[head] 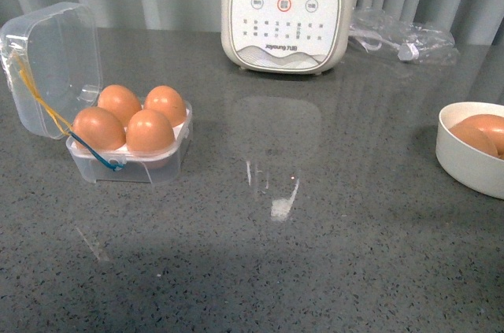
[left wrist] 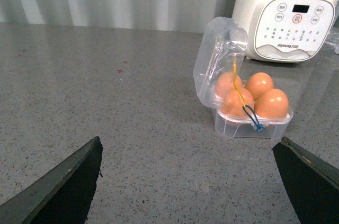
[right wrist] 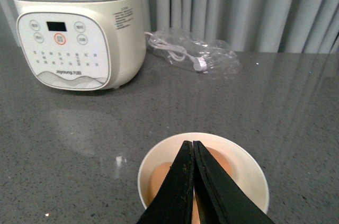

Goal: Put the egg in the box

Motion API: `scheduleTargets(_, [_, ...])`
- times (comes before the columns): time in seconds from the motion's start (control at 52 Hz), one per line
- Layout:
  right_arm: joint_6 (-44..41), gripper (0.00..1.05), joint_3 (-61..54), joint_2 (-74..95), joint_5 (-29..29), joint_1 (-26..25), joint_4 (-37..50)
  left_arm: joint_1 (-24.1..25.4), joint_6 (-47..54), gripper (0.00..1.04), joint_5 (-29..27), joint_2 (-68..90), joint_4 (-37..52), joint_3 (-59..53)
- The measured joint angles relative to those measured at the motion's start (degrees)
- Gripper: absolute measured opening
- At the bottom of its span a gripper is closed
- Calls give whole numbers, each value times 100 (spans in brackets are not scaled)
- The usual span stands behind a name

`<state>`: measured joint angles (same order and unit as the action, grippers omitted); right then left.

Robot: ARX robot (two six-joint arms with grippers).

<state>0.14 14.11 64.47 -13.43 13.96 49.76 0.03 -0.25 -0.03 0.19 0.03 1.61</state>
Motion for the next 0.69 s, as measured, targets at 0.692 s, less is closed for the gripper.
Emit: scheduleTargets(0.692, [-2,3,-1178,-2083,1141,-1062,-831,0,-2,98,-2,0,0,0])
